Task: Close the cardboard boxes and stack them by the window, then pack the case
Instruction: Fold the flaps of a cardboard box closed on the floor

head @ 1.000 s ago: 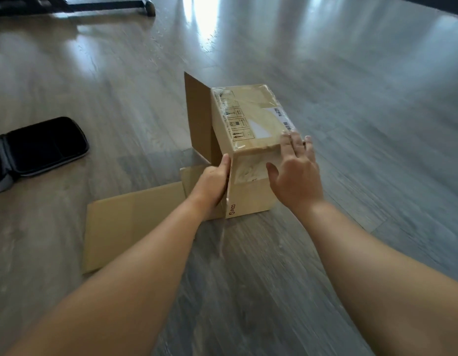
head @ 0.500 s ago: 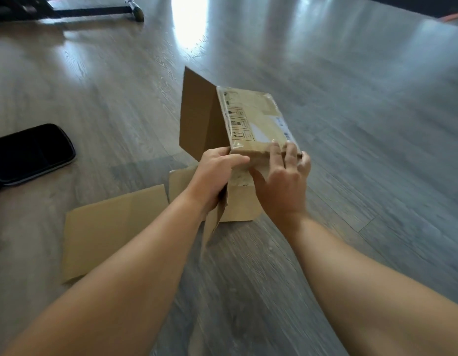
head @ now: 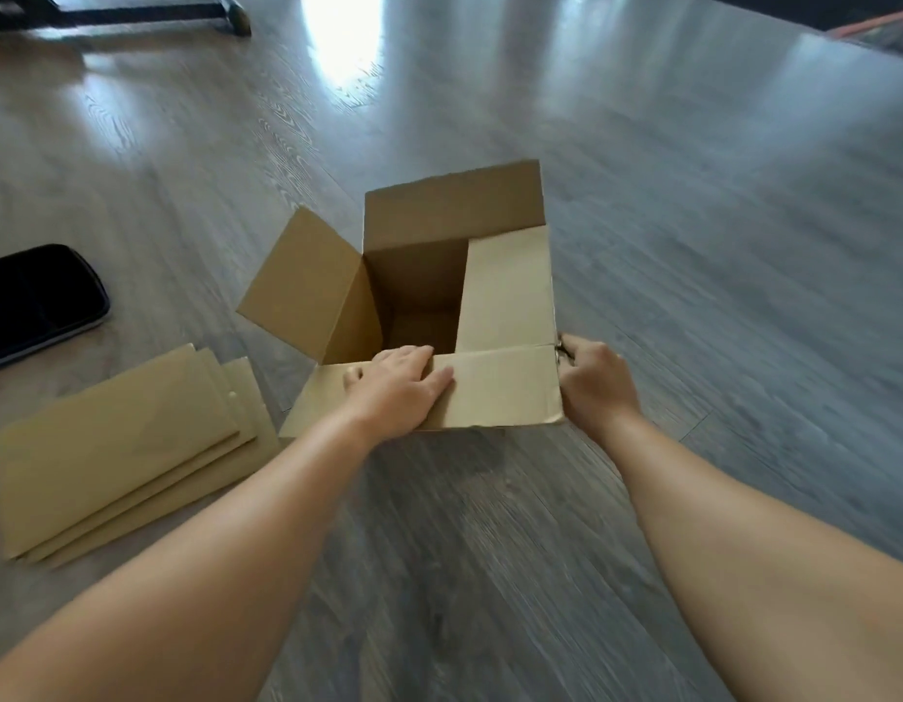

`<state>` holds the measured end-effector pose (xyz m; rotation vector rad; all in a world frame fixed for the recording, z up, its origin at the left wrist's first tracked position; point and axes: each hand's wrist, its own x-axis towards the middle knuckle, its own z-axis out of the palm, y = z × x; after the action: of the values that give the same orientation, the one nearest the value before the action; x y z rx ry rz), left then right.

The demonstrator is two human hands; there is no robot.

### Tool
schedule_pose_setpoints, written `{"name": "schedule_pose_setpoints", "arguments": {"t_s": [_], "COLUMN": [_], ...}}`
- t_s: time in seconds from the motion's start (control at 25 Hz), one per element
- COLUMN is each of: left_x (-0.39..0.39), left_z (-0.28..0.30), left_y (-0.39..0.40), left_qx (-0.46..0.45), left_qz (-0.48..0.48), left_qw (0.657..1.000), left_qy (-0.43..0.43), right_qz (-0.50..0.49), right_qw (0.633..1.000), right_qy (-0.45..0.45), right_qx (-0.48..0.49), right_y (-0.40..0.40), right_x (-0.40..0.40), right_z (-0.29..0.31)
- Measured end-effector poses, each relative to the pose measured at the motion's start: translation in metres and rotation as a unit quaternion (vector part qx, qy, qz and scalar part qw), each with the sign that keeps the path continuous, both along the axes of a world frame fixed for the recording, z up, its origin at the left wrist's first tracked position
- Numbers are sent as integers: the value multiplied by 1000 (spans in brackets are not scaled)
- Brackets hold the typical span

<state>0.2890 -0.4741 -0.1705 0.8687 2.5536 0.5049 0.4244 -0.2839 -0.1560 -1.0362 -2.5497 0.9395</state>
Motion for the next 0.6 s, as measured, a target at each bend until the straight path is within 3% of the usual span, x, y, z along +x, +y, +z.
{"name": "schedule_pose_setpoints", "arguments": {"t_s": [0.08,0.16,0.32,0.48,0.6], "left_x": [-10,-13,-15,-30,-36], "left_z": [-15,-27,-45,-49,-49], "left_y": [-12,-25,-42,-60,-73], "left_qx": [-33,-68,-85,-140,-133], "left_qz": [-7,-36,-34,21,25], "left_qw": [999,997,992,985,983], "left_qy": [11,21,88,93,124], "right_qz": [-2,4,84,236,276], "right_qw": [995,993,994,953,917], "right_qy": [17,19,-61,-144,-223], "right_qx": [-96,-121,21,126,181], "right_y": [6,7,-23,-76,-101], "right_x": [4,1,-16,-39,-54], "right_z": [-4,-7,-15,-36,-46]}}
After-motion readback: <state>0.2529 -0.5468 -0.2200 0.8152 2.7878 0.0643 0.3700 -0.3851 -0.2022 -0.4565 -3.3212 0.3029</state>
